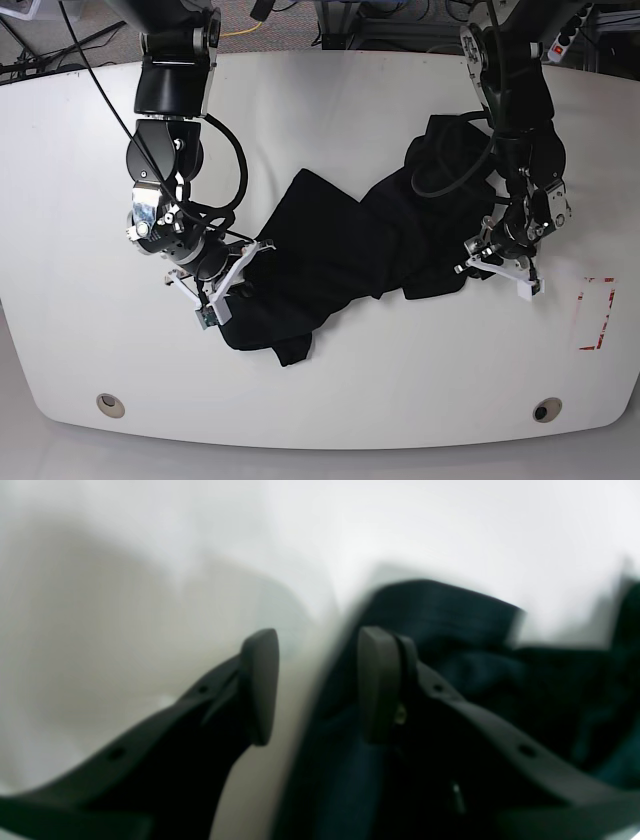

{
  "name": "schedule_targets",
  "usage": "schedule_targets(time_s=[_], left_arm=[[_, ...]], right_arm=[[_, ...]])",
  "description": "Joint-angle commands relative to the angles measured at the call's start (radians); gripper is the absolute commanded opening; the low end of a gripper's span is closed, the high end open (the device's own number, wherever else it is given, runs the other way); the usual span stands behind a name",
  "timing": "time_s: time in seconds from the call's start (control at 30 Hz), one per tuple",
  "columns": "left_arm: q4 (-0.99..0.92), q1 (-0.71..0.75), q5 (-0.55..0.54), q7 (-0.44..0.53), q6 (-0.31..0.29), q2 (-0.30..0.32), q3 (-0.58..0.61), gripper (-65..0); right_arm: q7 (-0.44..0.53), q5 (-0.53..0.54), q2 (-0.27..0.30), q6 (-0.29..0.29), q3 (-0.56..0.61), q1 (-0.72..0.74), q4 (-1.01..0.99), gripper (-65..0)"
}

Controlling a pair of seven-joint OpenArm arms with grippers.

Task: Fold the T-shirt properly
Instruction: 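Lower the left gripper onto the shirt's opposite end and grasp it, then lift the shirt with both grippers and stretch it apart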

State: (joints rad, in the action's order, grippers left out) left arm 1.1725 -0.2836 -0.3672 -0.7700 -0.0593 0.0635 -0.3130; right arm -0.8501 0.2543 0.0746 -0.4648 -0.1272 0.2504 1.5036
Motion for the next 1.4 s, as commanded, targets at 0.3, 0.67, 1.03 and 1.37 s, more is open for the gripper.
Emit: schedule_targets(time_s=[0.3,0.67,1.03,1.37], left_arm=[[-0.021,-0.024,-0.005,0.014,-0.123,0.011,0.048,-17.8],[-0.09,-0.027,-0.011,0.07,-0.124,0.014,0.081,-20.6],[-0.092,-0.027,-0.005,0.091,-0.119,0.016,0.079,-40.0],[-0.085,-0.026,-0.006,0.129,-0.118,0.012,0.079,-65.0]], right_arm=[[0.025,0.013,0.003,-0.004,-0.002,0.028,0.021,-65.0],[0.027,0.013,0.001,-0.004,-0.005,0.028,0.021,-65.0],[0.027,0.018,0.003,-0.004,-0.01,0.02,0.021,-65.0],[0.028,0.013,0.004,-0.004,-0.01,-0.038,0.116,-65.0]])
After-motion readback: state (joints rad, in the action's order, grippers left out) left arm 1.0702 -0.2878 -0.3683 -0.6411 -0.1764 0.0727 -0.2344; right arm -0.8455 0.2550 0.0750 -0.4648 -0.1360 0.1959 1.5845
